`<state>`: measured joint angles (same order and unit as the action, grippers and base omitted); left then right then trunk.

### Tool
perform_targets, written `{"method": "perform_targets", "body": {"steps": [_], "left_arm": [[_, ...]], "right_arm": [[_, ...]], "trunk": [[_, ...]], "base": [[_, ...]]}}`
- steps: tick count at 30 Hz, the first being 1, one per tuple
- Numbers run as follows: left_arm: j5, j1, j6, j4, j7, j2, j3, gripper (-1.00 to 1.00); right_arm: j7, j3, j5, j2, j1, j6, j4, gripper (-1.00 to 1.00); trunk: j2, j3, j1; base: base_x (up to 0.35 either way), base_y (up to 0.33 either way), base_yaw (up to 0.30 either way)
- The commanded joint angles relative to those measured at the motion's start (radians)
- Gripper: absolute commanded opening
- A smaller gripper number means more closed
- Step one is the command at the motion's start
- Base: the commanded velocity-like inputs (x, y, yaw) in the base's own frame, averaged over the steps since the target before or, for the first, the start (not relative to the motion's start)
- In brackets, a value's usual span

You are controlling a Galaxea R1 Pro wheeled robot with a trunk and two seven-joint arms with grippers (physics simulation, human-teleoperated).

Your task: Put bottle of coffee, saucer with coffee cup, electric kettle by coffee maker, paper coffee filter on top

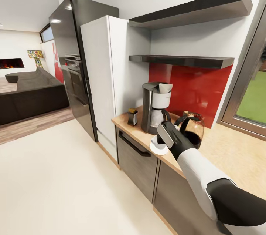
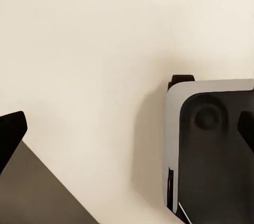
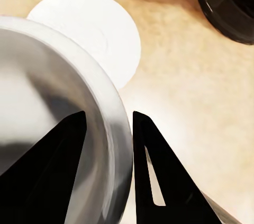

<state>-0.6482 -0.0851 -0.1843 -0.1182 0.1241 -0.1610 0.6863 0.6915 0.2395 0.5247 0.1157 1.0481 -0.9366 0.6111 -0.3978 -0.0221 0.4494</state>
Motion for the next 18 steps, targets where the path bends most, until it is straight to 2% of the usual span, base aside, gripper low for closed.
{"method": "perform_targets", "body": {"steps": [1, 7, 10, 11, 18], "left_arm": [[-0.007, -0.001, -0.003, 0.0, 0.005, 0.0, 0.009, 1.0], [-0.007, -0.001, -0.002, 0.001, 0.005, 0.0, 0.009, 1.0], [-0.007, -0.001, -0.001, 0.0, 0.005, 0.0, 0.009, 1.0], [-0.007, -0.001, -0.001, 0.001, 0.005, 0.0, 0.009, 1.0], [-0.006, -0.001, -0.002, 0.001, 0.005, 0.0, 0.009, 1.0]], "right_arm": [[0.009, 0.004, 0.01, -0.001, 0.001, -0.002, 0.0, -1.0], [0.009, 0.004, 0.01, -0.001, 0.001, -0.002, -0.019, -1.0], [0.008, 0.004, 0.011, -0.001, 0.001, 0.0, -0.044, -1.0], [0.003, 0.004, 0.012, -0.001, 0.0, 0.022, -0.076, -1.0], [0.002, 0.003, 0.012, -0.002, 0.0, 0.07, -0.11, -1.0]], "trunk": [[-0.002, -0.002, 0.001], [-0.002, -0.002, 0.001], [-0.002, -0.002, 0.001], [-0.002, -0.002, 0.001], [-0.002, -0.002, 0.001]], "base": [[0.018, -0.001, 0.0], [0.171, 0.0, 0.0], [0.036, 0.0, 0.0], [0.002, 0.0, 0.0], [0.0, 0.0, 0.0]]}}
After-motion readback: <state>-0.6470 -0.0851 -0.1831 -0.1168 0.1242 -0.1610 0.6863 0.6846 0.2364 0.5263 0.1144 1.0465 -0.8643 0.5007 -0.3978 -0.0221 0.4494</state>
